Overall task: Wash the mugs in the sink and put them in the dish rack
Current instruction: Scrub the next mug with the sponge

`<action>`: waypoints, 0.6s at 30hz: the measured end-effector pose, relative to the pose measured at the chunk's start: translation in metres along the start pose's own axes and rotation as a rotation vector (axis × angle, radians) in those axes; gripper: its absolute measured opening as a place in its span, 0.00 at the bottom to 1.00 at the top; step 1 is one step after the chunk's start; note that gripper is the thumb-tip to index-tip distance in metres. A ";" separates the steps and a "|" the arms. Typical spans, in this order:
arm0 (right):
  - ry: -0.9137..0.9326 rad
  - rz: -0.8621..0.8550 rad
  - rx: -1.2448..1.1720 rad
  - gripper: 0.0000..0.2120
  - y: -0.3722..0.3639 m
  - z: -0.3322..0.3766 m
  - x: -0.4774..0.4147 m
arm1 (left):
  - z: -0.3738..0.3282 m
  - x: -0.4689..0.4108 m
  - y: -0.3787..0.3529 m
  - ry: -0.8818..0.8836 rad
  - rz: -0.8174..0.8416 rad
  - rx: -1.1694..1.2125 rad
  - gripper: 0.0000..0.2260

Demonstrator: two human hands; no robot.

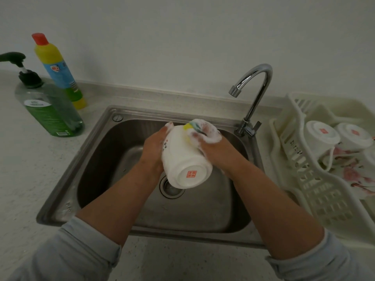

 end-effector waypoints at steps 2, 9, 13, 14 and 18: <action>0.017 -0.072 0.102 0.06 0.004 -0.004 0.001 | -0.003 0.000 0.000 -0.026 -0.030 -0.099 0.08; -0.159 -0.186 0.179 0.06 0.022 -0.026 -0.002 | -0.044 -0.004 -0.006 -0.423 -0.197 -0.508 0.16; -0.142 -0.219 0.053 0.09 0.025 -0.020 -0.013 | -0.047 0.006 -0.037 -0.563 -0.038 -0.745 0.19; -0.123 -0.223 0.017 0.11 0.026 -0.014 -0.016 | -0.046 0.008 -0.042 -0.573 -0.021 -0.723 0.19; -0.130 -0.176 -0.079 0.12 0.023 -0.018 -0.010 | -0.061 0.007 -0.039 -0.651 -0.054 -0.635 0.21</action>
Point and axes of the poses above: each hand's wrist, its own x-axis away from the middle knuckle, its own y-axis out of the back of the hand, z = x × y, the point moved 7 cm from there along -x, towards the middle knuckle, and after that the axes turned 5 degrees about z, right-handed, at the moved point
